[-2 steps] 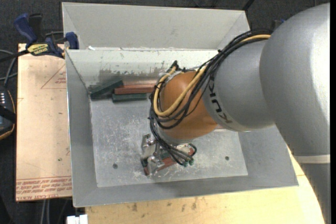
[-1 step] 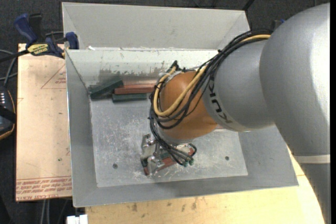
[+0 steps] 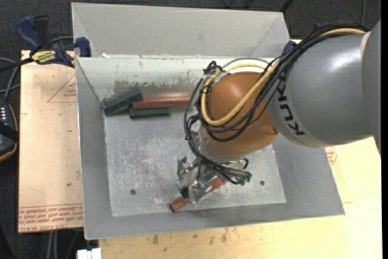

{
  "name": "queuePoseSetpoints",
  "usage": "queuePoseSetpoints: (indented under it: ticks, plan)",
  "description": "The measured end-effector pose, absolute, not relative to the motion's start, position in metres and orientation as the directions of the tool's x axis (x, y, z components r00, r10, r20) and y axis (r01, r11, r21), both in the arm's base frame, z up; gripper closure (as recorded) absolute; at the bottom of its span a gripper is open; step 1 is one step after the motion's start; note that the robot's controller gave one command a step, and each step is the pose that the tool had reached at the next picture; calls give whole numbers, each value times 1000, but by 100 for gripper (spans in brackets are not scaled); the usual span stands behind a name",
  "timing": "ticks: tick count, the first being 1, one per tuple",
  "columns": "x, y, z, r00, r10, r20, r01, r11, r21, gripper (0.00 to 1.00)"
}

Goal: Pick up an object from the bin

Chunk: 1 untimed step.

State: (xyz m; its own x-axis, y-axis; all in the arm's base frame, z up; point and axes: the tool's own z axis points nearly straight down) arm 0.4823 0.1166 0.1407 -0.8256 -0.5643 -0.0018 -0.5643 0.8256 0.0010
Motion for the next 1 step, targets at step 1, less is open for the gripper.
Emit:
queuePoseSetpoints:
  ticks: [1]
  plan:
    - [482, 117, 141, -825, -564, -2, -564, 825, 1, 100]
